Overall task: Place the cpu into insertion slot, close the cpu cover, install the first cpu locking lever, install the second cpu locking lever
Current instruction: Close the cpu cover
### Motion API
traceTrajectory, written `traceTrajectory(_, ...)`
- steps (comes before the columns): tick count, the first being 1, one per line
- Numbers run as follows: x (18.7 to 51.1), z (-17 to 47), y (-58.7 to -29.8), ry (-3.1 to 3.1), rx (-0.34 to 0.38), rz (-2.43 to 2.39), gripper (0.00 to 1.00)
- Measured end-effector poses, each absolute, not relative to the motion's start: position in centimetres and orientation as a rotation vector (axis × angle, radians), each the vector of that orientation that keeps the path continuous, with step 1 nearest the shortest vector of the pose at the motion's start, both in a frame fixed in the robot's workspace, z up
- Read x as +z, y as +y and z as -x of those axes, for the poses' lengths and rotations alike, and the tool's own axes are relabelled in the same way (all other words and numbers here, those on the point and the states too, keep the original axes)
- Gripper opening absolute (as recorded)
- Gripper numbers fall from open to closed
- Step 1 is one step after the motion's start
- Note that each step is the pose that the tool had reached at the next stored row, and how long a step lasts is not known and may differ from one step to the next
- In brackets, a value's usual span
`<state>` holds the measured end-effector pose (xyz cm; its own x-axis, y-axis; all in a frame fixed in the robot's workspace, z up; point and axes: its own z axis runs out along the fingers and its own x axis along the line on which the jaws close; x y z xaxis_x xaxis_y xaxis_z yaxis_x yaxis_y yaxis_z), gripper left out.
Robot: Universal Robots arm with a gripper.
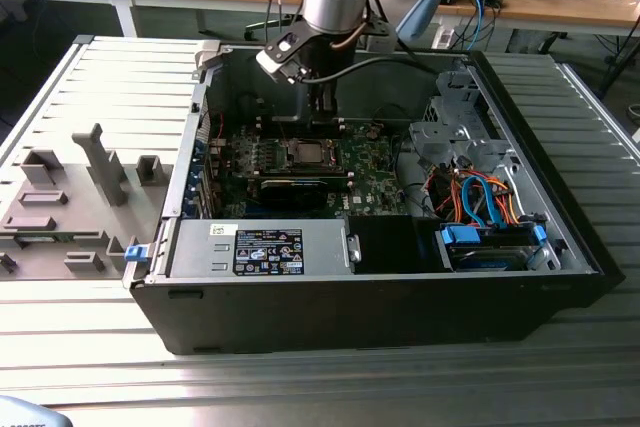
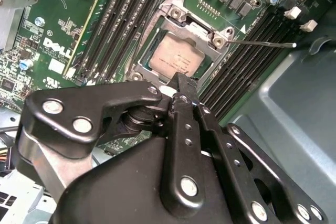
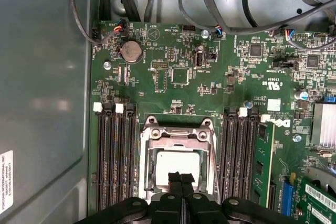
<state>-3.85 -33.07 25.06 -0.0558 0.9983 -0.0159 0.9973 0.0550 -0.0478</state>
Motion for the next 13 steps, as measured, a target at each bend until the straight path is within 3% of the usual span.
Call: traceTrajectory(13,24.74,4.47,-33.07,-2.266,0.071,2.144,0.11)
